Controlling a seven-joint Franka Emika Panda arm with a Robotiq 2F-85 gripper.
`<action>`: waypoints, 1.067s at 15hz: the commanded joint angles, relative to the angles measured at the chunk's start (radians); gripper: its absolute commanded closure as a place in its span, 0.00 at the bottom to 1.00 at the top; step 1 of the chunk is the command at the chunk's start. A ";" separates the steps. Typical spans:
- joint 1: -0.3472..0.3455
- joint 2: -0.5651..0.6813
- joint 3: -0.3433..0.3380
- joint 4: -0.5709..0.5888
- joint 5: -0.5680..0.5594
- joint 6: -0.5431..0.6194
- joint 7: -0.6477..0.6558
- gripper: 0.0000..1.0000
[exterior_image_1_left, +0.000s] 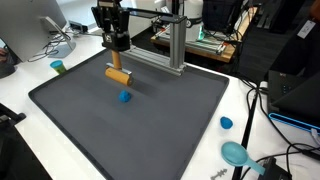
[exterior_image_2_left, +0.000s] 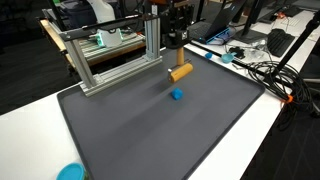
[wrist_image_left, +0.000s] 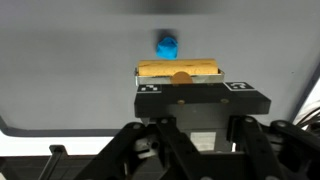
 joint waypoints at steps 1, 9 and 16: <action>-0.001 0.005 0.001 0.001 -0.001 -0.002 0.001 0.53; -0.014 0.085 -0.002 -0.017 -0.002 0.097 -0.029 0.78; -0.017 0.130 0.004 0.003 0.002 0.108 -0.048 0.78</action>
